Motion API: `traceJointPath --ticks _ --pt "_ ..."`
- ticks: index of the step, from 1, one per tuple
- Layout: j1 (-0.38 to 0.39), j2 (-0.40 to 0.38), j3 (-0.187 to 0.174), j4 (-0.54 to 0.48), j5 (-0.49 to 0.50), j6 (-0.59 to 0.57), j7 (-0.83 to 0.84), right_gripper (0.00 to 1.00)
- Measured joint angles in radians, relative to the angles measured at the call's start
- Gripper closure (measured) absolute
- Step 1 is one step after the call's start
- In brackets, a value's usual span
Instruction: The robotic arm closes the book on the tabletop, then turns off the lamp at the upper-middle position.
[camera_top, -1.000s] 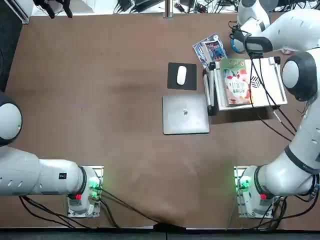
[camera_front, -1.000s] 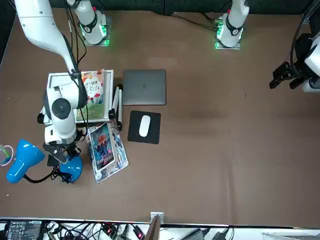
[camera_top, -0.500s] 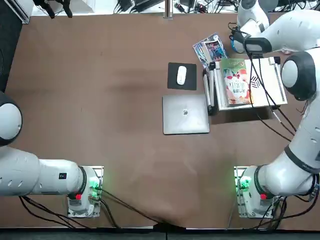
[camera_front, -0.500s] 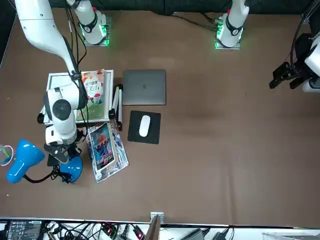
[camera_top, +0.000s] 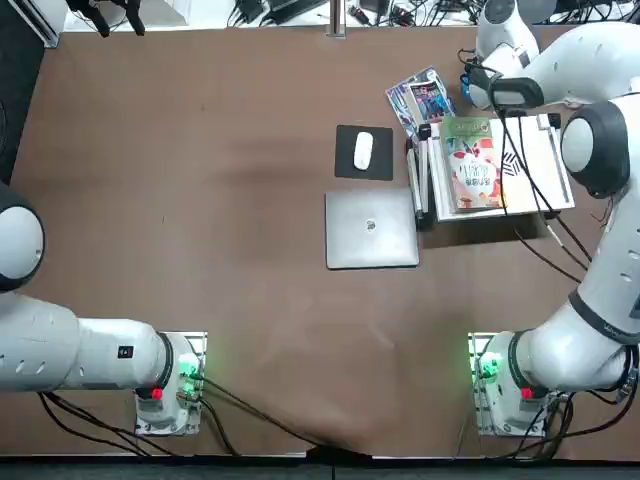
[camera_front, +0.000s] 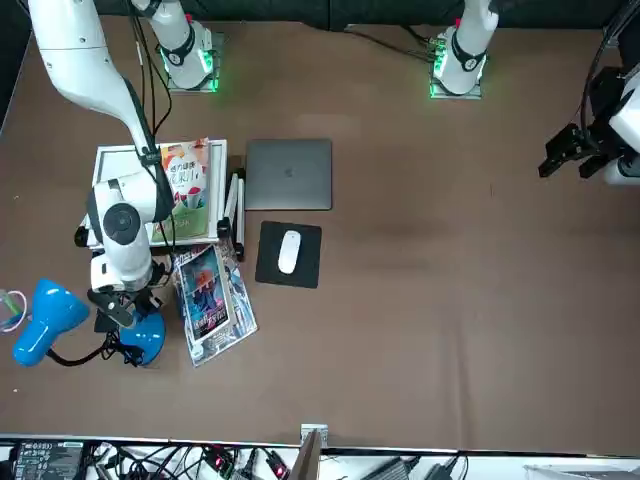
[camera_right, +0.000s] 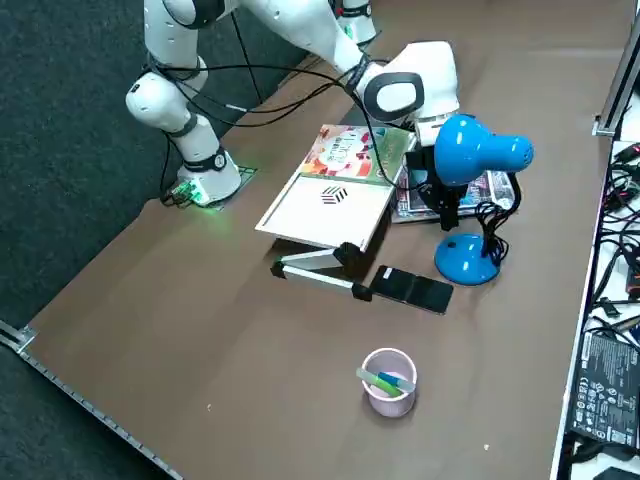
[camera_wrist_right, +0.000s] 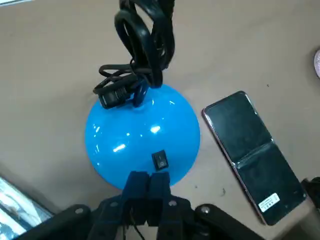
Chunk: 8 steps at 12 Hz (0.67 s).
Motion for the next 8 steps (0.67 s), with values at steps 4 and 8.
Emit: traceJointPath --ticks 4,8 --pt "-0.005 0.008 0.0 0.0 0.0 0.016 0.0 0.99" --pt "-0.009 0.015 0.0 0.0 0.0 0.046 0.0 0.99"
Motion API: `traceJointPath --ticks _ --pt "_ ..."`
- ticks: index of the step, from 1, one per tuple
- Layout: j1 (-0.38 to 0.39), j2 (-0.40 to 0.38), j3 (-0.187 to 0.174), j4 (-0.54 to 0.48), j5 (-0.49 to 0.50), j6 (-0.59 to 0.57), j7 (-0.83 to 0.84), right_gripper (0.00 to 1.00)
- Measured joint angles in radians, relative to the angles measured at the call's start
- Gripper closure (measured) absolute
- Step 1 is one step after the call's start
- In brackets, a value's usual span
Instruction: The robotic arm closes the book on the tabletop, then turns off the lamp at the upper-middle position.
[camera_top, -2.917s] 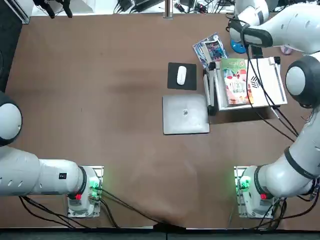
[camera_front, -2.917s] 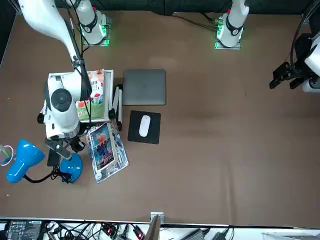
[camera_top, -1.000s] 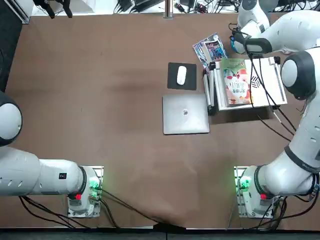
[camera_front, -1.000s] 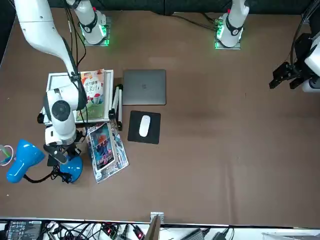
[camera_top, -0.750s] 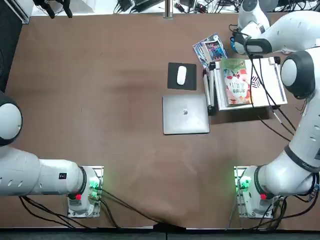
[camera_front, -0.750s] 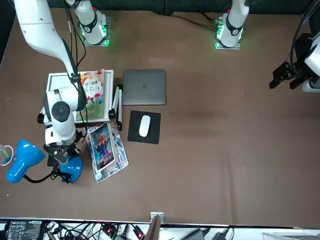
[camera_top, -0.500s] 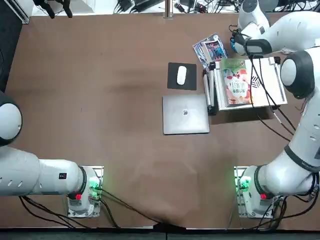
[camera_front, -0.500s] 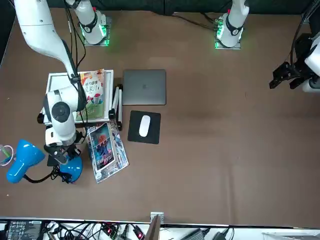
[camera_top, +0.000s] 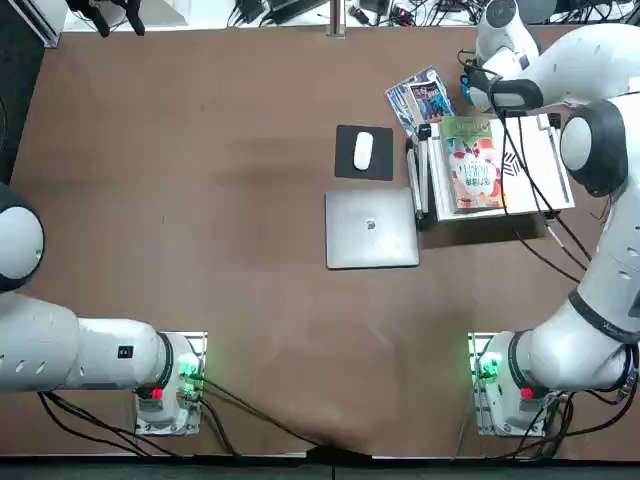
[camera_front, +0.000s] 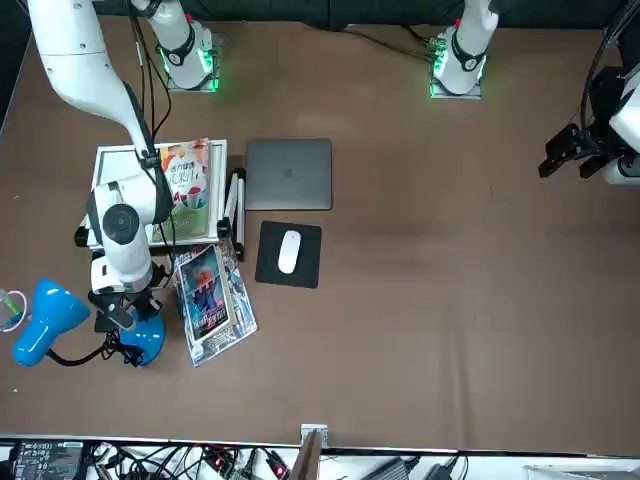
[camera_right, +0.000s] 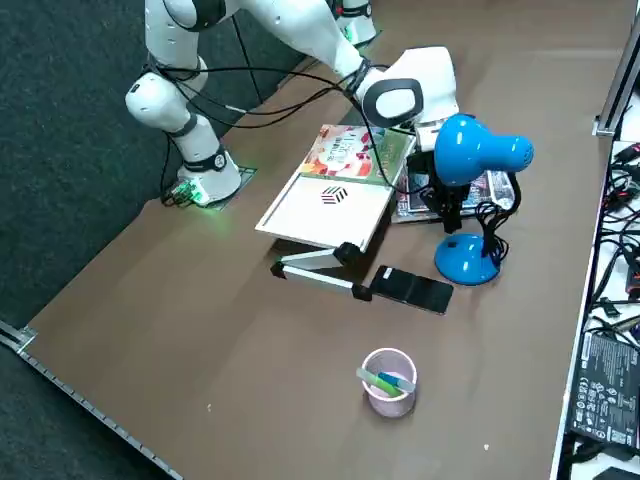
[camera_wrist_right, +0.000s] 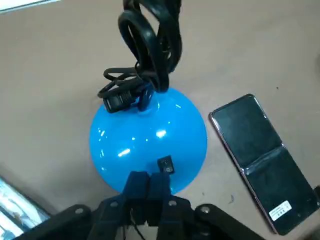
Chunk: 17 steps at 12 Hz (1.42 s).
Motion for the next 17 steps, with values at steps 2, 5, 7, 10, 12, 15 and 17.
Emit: traceJointPath --ticks 2,5,7,10,12,15,17 --pt "-0.003 0.002 0.0 0.0 0.0 0.011 0.0 0.99" --pt "-0.008 0.008 0.0 0.0 -0.019 0.027 0.0 0.99" --pt "-0.013 0.02 0.0 0.0 -0.026 0.046 0.0 0.99" --pt "-0.015 0.026 0.0 0.0 -0.028 0.064 0.0 0.99" --pt "-0.017 0.029 0.0 0.0 -0.028 0.068 0.0 0.99" --pt "-0.018 0.031 0.0 0.0 -0.03 0.074 0.0 0.99" --pt "-0.019 0.032 0.0 0.0 -0.032 0.075 0.0 0.99"
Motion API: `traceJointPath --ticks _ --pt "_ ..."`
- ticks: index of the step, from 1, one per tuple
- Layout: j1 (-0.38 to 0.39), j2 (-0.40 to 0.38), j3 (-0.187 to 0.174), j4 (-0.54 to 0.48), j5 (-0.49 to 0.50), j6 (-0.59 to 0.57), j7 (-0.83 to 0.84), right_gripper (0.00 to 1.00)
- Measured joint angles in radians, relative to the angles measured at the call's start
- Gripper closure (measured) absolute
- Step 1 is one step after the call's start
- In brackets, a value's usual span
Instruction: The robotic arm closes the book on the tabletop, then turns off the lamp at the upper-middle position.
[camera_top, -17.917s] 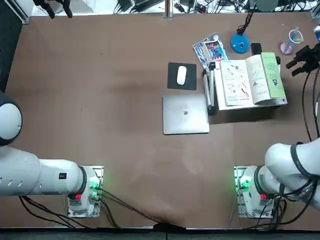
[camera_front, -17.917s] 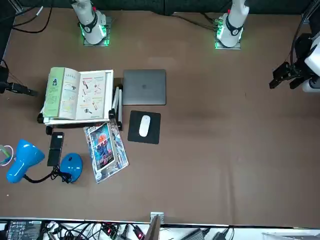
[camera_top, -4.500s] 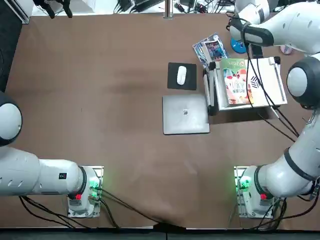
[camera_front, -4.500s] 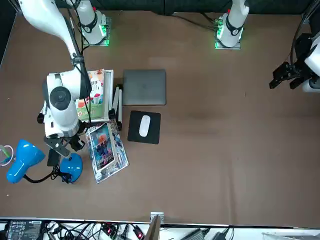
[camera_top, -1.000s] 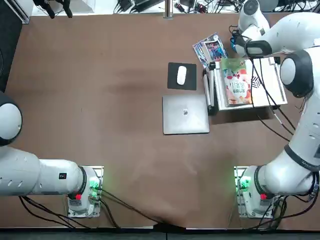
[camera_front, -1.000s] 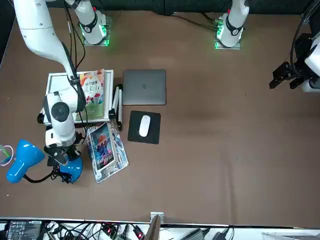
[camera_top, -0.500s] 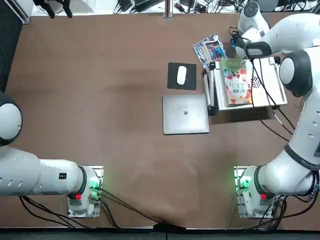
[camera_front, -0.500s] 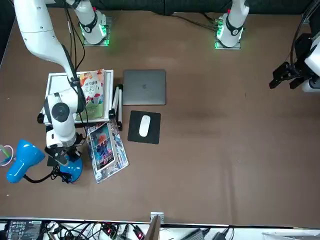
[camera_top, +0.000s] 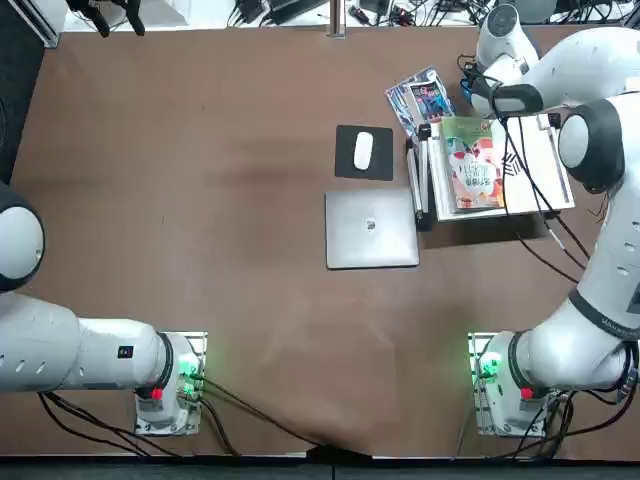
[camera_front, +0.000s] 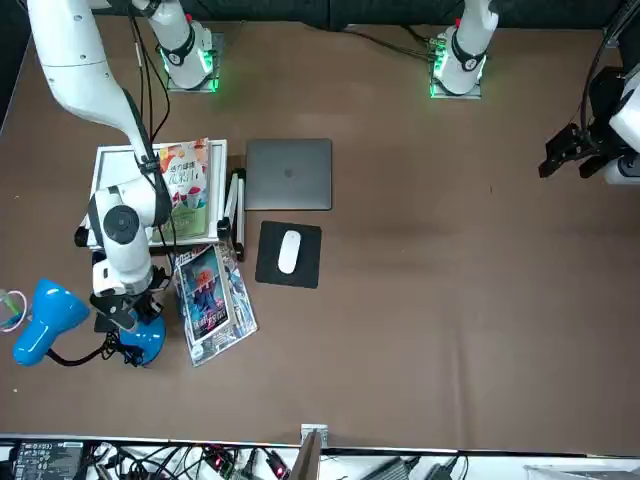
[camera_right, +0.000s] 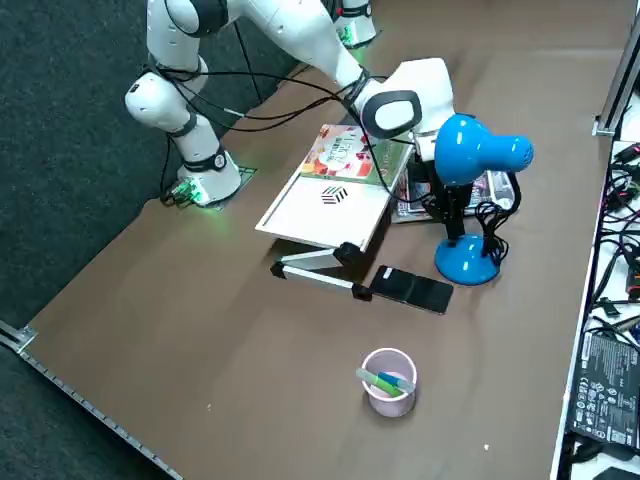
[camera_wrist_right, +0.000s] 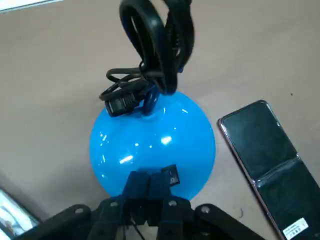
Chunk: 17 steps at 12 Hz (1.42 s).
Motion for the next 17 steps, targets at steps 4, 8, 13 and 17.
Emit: traceJointPath --ticks 4,8,13,17 --pt "-0.002 0.0 0.0 0.0 -0.001 0.001 0.0 0.99" --pt "-0.004 0.001 0.0 0.0 -0.008 0.006 0.0 0.99" --pt "-0.013 0.007 0.0 0.0 -0.011 0.022 0.0 0.99" --pt "-0.013 0.007 0.0 0.0 -0.012 0.023 0.0 0.99"
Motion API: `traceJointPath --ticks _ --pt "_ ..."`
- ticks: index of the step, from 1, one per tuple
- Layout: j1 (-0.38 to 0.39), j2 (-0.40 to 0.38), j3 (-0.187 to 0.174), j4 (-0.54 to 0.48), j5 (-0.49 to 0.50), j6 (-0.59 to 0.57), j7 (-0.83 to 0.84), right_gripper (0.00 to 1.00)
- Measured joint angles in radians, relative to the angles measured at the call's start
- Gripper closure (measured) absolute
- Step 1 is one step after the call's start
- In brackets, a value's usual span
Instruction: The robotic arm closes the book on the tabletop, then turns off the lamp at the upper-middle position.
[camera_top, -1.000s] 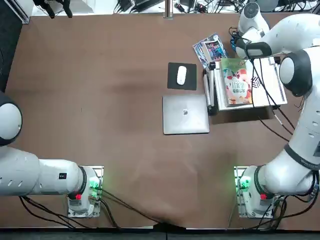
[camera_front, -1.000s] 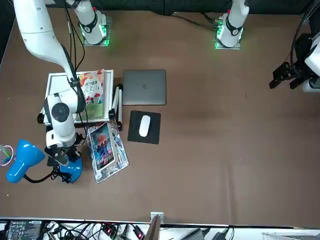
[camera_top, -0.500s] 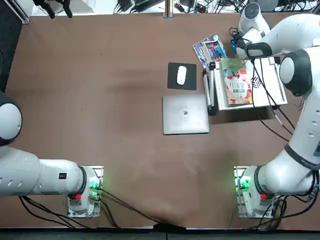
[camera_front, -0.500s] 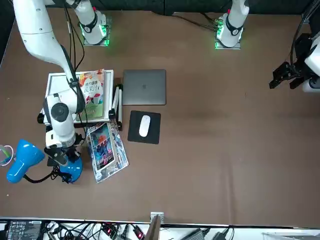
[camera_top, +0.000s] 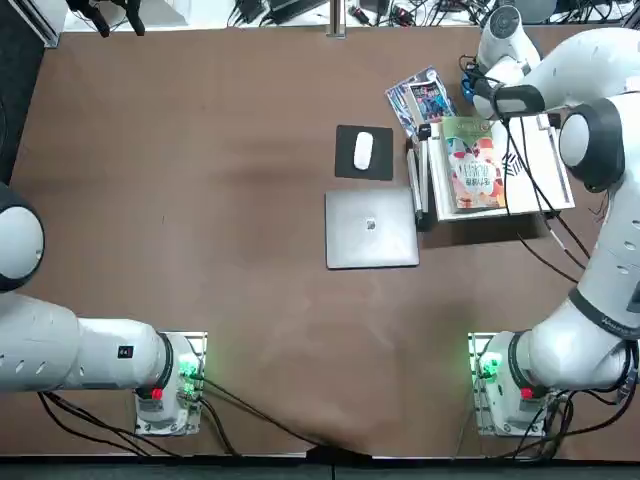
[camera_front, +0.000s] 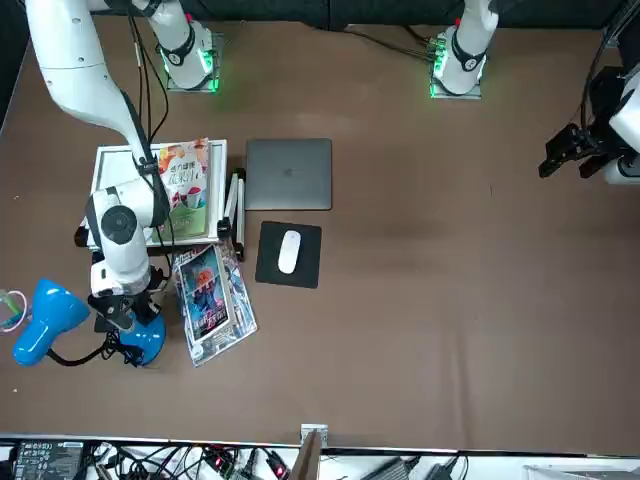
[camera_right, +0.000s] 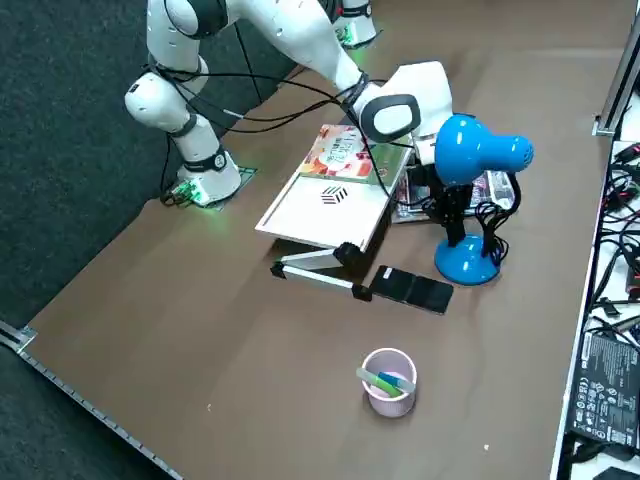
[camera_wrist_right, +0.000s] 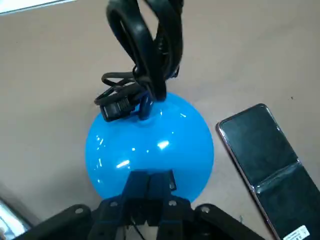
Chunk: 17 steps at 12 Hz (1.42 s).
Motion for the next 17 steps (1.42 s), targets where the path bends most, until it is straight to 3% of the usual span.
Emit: traceJointPath --ticks 17 --pt "0.0 0.003 0.0 -0.001 -0.001 0.004 0.007 0.99"
